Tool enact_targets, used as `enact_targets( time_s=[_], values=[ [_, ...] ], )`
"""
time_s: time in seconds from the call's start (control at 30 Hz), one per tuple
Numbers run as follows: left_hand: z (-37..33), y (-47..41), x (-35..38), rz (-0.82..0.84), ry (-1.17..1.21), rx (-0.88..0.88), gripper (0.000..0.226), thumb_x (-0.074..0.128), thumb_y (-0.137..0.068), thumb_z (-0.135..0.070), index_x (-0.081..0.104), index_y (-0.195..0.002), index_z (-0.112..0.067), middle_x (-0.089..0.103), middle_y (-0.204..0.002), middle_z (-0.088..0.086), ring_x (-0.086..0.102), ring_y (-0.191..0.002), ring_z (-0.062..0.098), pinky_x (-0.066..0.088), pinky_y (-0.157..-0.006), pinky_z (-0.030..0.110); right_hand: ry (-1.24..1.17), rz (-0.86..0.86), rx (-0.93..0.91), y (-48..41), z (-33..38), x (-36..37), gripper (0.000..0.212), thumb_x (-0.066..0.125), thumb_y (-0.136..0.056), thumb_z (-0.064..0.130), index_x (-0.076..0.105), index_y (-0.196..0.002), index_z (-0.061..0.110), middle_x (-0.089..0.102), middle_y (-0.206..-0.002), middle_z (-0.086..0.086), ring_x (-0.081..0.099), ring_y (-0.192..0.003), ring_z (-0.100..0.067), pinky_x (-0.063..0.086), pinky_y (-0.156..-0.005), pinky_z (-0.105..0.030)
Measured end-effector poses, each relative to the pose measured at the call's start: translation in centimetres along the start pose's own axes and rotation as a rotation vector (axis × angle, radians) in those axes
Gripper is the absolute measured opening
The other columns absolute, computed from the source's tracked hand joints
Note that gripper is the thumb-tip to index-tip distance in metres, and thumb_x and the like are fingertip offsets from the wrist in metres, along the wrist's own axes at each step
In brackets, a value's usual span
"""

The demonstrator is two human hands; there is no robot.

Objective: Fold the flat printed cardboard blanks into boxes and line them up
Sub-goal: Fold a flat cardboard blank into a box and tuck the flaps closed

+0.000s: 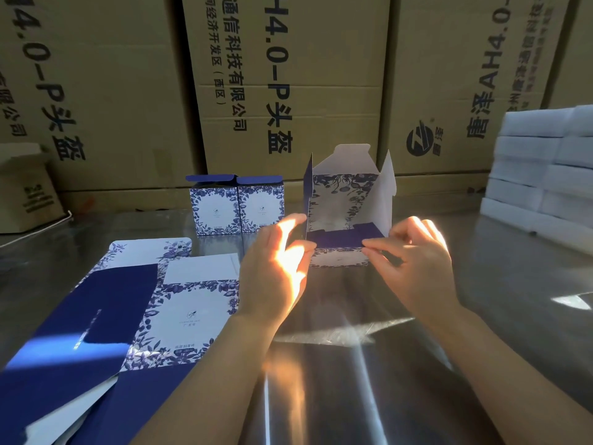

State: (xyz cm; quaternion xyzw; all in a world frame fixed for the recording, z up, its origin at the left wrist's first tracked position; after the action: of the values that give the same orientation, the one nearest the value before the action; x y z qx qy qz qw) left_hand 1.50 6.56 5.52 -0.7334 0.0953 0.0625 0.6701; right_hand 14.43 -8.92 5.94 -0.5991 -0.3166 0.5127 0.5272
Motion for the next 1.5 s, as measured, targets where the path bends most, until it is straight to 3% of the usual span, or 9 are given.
enact_targets(
  time_s=[0.17, 0.33, 0.57, 0.73, 1.03, 1.27, 1.5],
  values=[
    [-0.3, -0.2, -0.1, -0.009, 0.014, 0.024, 0.062, 0.083, -0.066, -0.004, 0.042, -0.11, -0.02, 0.05, -0.115, -0.005, 0.066, -0.083, 0.026, 0.058, -0.062, 0.035, 0.03, 0.04, -0.017, 0.1, 0.3, 0.2, 0.011, 0.07, -0.077, 0.022, 0.076, -0.079, 0.013, 0.053, -0.071, 0.0, 0.047, -0.065, -0.016, 0.039, -0.062, -0.028],
    [-0.1, 0.3, 0.6, 0.052, -0.144, 0.078, 0.028, 0.078, -0.076, -0.016, 0.071, -0.101, -0.008, 0.064, -0.109, 0.008, 0.052, -0.093, 0.018, 0.051, -0.077, 0.03, 0.019, 0.069, -0.053, 0.2, 1.1, 0.5, 0.011, 0.067, -0.08, 0.02, 0.075, -0.077, 0.013, 0.053, -0.07, -0.001, 0.051, -0.063, -0.023, 0.044, -0.06, -0.036],
    [0.0, 0.4, 0.8, 0.112, -0.119, 0.053, 0.012, 0.078, -0.076, -0.012, 0.073, -0.086, -0.008, 0.064, -0.112, 0.008, 0.05, -0.094, 0.017, 0.051, -0.08, 0.034, 0.01, 0.086, -0.029, 0.2, 1.4, 0.4, 0.006, 0.071, -0.075, 0.018, 0.076, -0.075, 0.014, 0.053, -0.069, -0.002, 0.051, -0.062, -0.025, 0.047, -0.061, -0.038],
    [-0.3, 0.3, 0.7, 0.095, -0.174, 0.139, 0.007, 0.076, -0.076, -0.01, 0.072, -0.08, -0.006, 0.065, -0.107, 0.01, 0.048, -0.097, 0.022, 0.045, -0.08, 0.037, -0.008, 0.09, -0.015, 0.1, 1.7, 0.5, 0.007, 0.073, -0.072, 0.022, 0.077, -0.074, 0.017, 0.054, -0.068, -0.002, 0.051, -0.061, -0.024, 0.046, -0.061, -0.037],
    [-1.1, 0.1, 0.7, 0.093, -0.277, 0.2, 0.015, 0.066, -0.082, -0.029, 0.075, -0.081, -0.017, 0.066, -0.108, 0.007, 0.046, -0.098, 0.022, 0.035, -0.083, 0.034, 0.051, 0.097, -0.095, 0.0, 2.4, 0.4, 0.006, 0.071, -0.074, 0.019, 0.074, -0.07, 0.016, 0.055, -0.067, -0.001, 0.05, -0.058, -0.026, 0.04, -0.058, -0.035],
    [-1.7, 0.0, 1.0, 0.098, -0.257, 0.189, 0.02, 0.057, -0.083, -0.025, 0.074, -0.077, -0.016, 0.068, -0.098, 0.005, 0.043, -0.092, 0.02, 0.034, -0.077, 0.03, 0.045, 0.071, -0.105, 0.2, 2.7, 0.6, 0.004, 0.074, -0.073, 0.019, 0.074, -0.069, 0.018, 0.053, -0.065, -0.001, 0.048, -0.059, -0.024, 0.039, -0.059, -0.031],
    [-1.8, 0.0, 1.0, 0.094, -0.258, 0.198, 0.013, 0.065, -0.081, -0.024, 0.074, -0.076, -0.016, 0.068, -0.095, 0.003, 0.043, -0.091, 0.019, 0.037, -0.074, 0.03, 0.062, 0.065, -0.124, 0.1, 2.8, 0.5, 0.004, 0.074, -0.071, 0.022, 0.075, -0.068, 0.02, 0.054, -0.065, -0.001, 0.049, -0.059, -0.023, 0.039, -0.06, -0.032]
  ],
)
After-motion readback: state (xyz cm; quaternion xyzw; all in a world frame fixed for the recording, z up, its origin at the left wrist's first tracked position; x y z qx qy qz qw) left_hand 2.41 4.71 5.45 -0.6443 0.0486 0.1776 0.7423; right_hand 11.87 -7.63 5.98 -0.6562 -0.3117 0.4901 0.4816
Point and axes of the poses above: each hand's wrist, its own y-axis away from the middle knuckle, its own x-axis out of the palm, z = x × y, the point moved 2 cm from there along -y, towards the middle knuckle
